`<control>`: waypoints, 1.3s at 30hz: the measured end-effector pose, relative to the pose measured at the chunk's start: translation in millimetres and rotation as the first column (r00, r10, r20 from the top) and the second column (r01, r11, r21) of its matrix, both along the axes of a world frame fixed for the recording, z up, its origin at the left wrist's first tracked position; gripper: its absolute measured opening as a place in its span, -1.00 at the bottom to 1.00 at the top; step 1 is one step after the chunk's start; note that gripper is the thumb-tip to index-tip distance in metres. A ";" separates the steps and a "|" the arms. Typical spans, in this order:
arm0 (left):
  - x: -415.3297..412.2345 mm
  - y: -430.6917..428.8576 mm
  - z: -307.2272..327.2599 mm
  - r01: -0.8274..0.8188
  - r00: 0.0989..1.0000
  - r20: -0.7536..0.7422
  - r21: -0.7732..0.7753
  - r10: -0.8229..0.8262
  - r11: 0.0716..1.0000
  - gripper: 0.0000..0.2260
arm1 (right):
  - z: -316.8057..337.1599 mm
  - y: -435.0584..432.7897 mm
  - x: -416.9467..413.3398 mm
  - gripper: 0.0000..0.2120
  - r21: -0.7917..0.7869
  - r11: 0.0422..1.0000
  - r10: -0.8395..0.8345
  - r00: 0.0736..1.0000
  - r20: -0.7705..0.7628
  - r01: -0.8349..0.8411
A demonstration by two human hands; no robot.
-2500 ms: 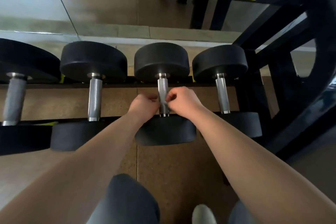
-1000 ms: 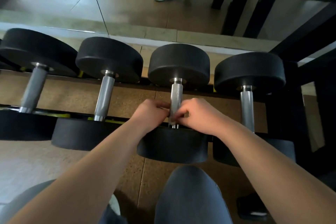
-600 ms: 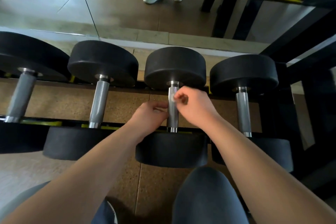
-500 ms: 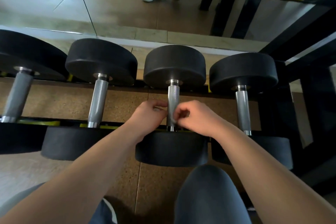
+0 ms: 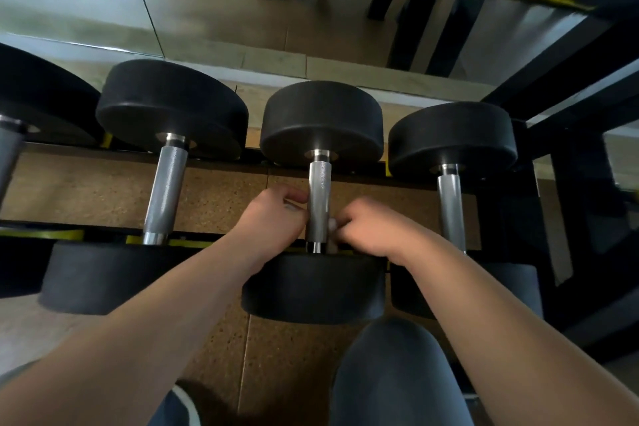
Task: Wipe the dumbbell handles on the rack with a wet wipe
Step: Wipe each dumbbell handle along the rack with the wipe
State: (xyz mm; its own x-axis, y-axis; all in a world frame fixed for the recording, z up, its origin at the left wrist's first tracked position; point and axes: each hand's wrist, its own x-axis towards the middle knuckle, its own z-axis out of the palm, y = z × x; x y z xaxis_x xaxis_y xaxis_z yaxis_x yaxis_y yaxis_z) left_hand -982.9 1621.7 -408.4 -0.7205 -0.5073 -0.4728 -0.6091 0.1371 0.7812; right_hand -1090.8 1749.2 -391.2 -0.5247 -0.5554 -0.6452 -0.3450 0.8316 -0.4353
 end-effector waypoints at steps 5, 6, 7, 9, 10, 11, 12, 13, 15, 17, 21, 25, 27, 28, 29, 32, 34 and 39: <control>-2.1 1.3 3.1 -0.020 1.000 0.019 0.029 0.019 0.999 -0.77 | 4.5 -20.3 -10.7 -0.88 -0.372 0.814 -0.463 0.885 0.050 0.446; -2.3 1.8 3.5 -0.027 0.999 0.021 0.020 0.026 0.999 -0.77 | 3.2 -22.6 -12.2 -0.86 -0.470 0.752 -0.508 0.861 0.033 0.462; -2.3 2.3 4.0 -0.035 0.999 0.022 0.014 0.035 0.999 -0.77 | 2.0 -22.4 -12.2 -0.86 -0.531 0.742 -0.500 0.865 -0.031 0.410; -2.0 2.1 3.5 -0.048 0.999 0.021 0.014 0.048 0.999 -0.77 | 2.2 -16.7 -6.0 -0.87 -0.513 0.828 -0.369 0.908 -0.198 0.225; -2.4 2.1 2.9 -0.050 0.999 0.019 0.019 0.049 0.999 -0.78 | 3.9 -11.3 -1.9 -0.88 -0.444 0.883 -0.282 0.929 -0.241 0.153; -2.5 2.1 2.5 -0.052 0.999 0.018 0.024 0.051 0.998 -0.78 | 5.6 -5.8 2.0 -0.90 -0.345 0.933 -0.191 0.952 -0.241 0.100; -2.7 1.9 1.6 -0.052 0.999 0.016 0.023 0.052 0.998 -0.77 | 7.1 -0.8 5.7 -0.91 -0.235 0.970 -0.111 0.973 -0.203 0.061; -3.1 2.0 1.3 -0.050 0.999 0.017 0.012 0.050 0.999 -0.76 | 7.4 2.9 8.0 -0.91 -0.137 0.990 -0.060 0.987 -0.147 0.039; -4.7 2.2 0.9 -0.055 0.998 0.023 -0.008 0.055 0.998 -0.74 | 8.4 3.9 8.2 -0.89 -0.049 0.996 -0.081 0.994 -0.075 0.077; -5.6 3.5 1.4 -0.067 0.997 0.029 0.003 0.067 0.998 -0.73 | 9.2 -2.8 5.0 -0.89 -0.081 0.976 -0.206 0.978 -0.035 0.203; -6.5 4.7 1.9 -0.074 0.997 0.037 -0.006 0.074 0.997 -0.74 | 0.8 -24.5 -18.6 -0.87 -0.353 0.777 -0.519 0.848 0.109 0.521; -6.8 3.7 0.4 -0.086 0.995 0.040 -0.015 0.086 0.996 -0.73 | -17.0 -27.8 -29.6 -0.80 -0.245 0.823 -0.454 0.852 0.260 0.513; -6.5 2.8 -0.9 -0.085 0.996 0.029 -0.005 0.085 0.996 -0.72 | -25.8 -19.9 -23.3 -0.75 -0.056 0.939 -0.296 0.882 0.366 0.339; -6.6 2.7 -0.9 -0.087 0.996 0.027 0.000 0.087 0.996 -0.72 | -26.5 -17.0 -20.8 -0.71 -0.001 0.965 -0.241 0.883 0.402 0.263; -6.7 2.7 -0.6 -0.091 0.995 0.029 0.000 0.091 0.996 -0.72 | -28.1 -16.9 -21.0 -0.69 0.014 0.968 -0.234 0.875 0.423 0.252; -6.7 3.1 -0.2 -0.103 0.994 0.032 -0.006 0.103 0.995 -0.76 | -27.0 -27.0 -35.5 -0.72 -0.089 0.831 -0.419 0.724 0.547 0.549; -6.0 4.0 -0.6 -0.108 0.994 0.025 -0.022 0.108 0.994 -0.79 | -25.4 -32.6 -46.8 -0.64 -0.163 0.671 -0.476 0.589 0.654 0.723; -5.8 3.0 -2.5 -0.129 0.992 0.003 -0.047 0.129 0.991 -0.79 | -22.2 -15.4 -34.1 -0.64 -0.031 0.928 -0.299 0.788 0.538 0.372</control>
State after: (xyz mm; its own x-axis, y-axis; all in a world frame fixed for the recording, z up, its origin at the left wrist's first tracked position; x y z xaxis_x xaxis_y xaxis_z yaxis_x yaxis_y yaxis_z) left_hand -988.7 1624.8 -410.9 -0.6449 -0.6173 -0.4506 -0.6288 0.0935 0.7719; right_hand -1125.0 1733.9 -413.5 -0.3046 -0.5035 -0.8085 0.2509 0.7765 -0.5780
